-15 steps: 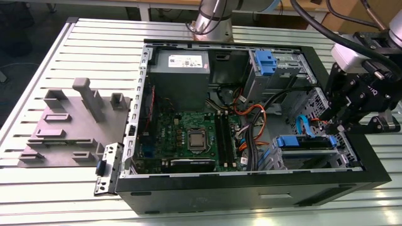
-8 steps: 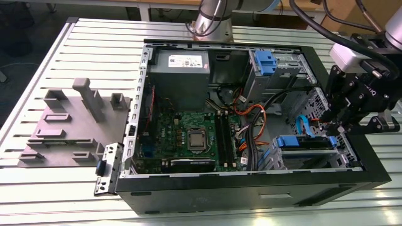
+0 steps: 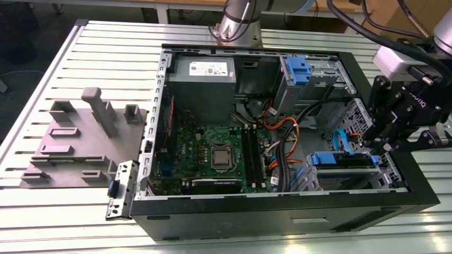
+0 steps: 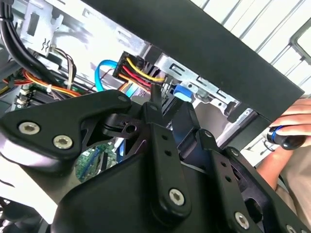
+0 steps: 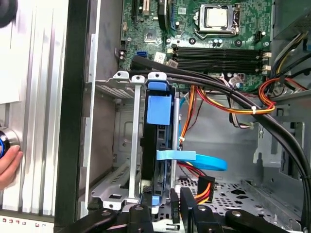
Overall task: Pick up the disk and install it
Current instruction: 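Insert the second disk wire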
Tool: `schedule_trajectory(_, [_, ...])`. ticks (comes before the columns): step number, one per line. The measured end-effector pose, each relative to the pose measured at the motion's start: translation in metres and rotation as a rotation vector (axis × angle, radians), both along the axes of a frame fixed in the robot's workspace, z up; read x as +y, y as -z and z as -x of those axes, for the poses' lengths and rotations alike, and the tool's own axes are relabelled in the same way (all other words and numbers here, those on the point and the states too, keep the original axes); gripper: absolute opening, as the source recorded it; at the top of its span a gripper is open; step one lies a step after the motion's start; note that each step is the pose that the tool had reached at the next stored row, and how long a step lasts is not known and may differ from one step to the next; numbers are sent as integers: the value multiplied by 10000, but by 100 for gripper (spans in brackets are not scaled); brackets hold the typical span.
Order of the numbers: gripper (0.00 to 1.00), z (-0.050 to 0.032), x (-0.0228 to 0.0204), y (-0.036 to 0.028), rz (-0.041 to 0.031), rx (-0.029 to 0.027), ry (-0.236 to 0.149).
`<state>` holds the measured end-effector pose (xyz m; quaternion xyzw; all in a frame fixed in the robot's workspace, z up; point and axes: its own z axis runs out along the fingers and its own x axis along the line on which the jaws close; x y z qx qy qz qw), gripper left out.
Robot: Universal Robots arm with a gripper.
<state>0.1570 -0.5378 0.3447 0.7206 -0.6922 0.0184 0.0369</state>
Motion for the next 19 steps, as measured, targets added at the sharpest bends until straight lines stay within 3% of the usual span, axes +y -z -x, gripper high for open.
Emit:
schedule_trajectory(3, [36, -17, 28, 11, 36, 8, 0])
schedule_trajectory(11, [36, -45, 111, 27, 35, 11, 0])
schedule_trajectory(19, [36, -52, 116, 28, 37, 15, 0])
